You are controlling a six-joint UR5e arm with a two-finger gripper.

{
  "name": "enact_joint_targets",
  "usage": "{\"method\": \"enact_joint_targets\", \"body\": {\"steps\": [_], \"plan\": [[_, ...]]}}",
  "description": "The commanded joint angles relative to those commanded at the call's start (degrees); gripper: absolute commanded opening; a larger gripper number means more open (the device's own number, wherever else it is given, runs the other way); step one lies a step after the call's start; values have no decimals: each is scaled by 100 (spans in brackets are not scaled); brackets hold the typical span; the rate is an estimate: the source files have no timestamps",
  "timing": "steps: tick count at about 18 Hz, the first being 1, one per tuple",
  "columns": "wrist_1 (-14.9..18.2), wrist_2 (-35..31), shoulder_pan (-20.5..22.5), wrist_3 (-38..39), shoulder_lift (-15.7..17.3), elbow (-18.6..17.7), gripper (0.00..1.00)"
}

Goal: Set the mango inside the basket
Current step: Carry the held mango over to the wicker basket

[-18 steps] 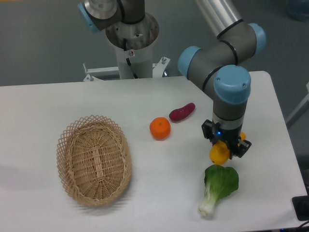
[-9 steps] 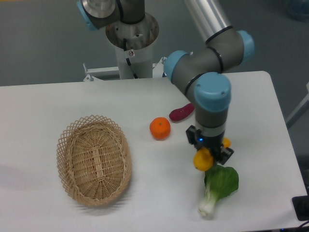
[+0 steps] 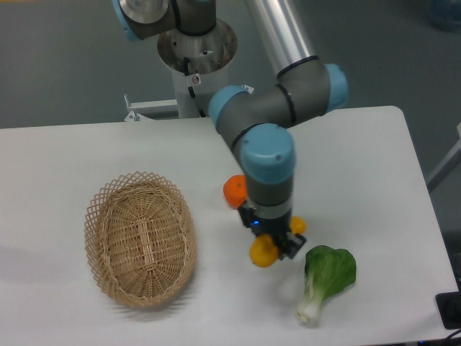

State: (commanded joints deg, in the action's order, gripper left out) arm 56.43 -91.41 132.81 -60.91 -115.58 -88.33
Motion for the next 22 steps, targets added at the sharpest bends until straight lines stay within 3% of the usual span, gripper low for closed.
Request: {"method": "enact_joint_targets", "body": {"steps": [5,8,12,16,22], "plan": [[0,88,-474,536,9,-26,43],[-70,123,-852,1001,35,-245,42],[-676,123,-1310,1731,88,-544,41],[-694,114,-1670,1925,18,-738,40],[-809,88,-2004,1987,79,-1318,41]]}}
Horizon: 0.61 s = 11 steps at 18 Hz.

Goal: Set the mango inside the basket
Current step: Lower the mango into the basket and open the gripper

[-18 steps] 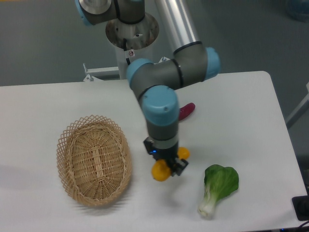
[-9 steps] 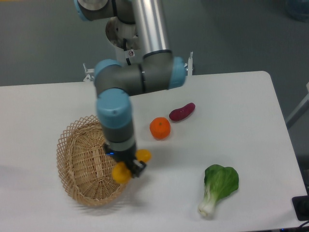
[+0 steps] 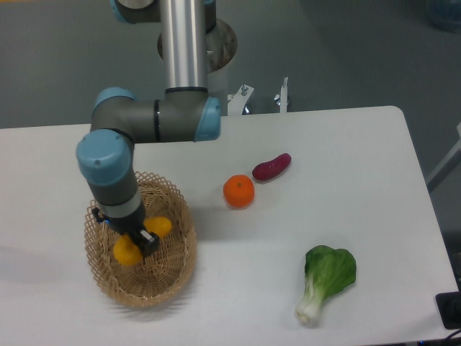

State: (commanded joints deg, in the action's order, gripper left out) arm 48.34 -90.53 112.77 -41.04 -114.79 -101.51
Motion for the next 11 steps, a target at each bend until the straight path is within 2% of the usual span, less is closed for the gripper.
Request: {"method": "enact_joint_targets", "body": {"steps": [1,3,4,5,11], "plan": [[0,-18,-18,-35,17,-27,44],[9,-18,-18,-61,44,-62,74],[9,-18,-18,-96,44,-62,94],[0,-9,-9,-131,44,-62,100],[18,-44,43,-61,149,-71,100]]}}
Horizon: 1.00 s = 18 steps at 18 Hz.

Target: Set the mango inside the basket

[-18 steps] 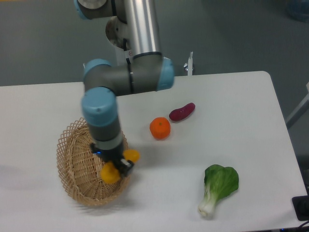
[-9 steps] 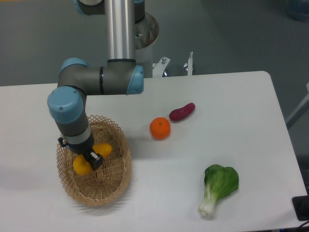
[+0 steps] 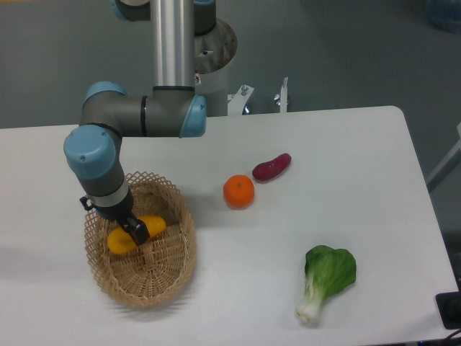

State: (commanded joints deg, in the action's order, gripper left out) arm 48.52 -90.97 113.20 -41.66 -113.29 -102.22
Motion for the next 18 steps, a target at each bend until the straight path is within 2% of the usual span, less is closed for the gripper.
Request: {"method": "enact_joint_targets", "body": {"steps": [4,9,11,13,16,18], "plan": [[17,0,272,-62,114,0,100],[114,0,896,-114,386,26,100],[114,9,1212,-498,449,52,100],[132,17,1476,-1035,449,236,100],[132,53,1932,-1195,387,439,100],[280,44,2161,-1614,369,518,100]]}}
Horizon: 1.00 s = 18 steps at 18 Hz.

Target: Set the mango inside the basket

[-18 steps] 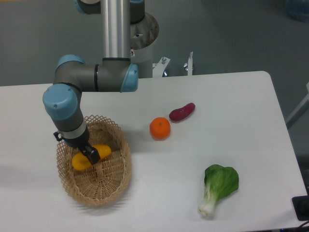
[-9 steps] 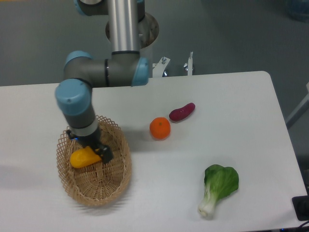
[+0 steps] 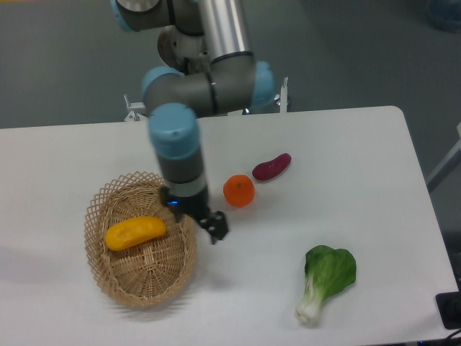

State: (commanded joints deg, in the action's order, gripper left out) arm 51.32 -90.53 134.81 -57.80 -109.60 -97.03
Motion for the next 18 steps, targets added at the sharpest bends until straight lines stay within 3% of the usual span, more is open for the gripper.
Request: {"method": "enact_joint_targets", "body": {"steps": [3,8,13,18], "plan": [[501,-26,413,-661,9,158,100],[1002,-35,1063,-1416,-96,553,100],[1065,-35,1433,-1716,-518,1133,100],[1073,-35,1749,-2323,-721,1407,100]]}}
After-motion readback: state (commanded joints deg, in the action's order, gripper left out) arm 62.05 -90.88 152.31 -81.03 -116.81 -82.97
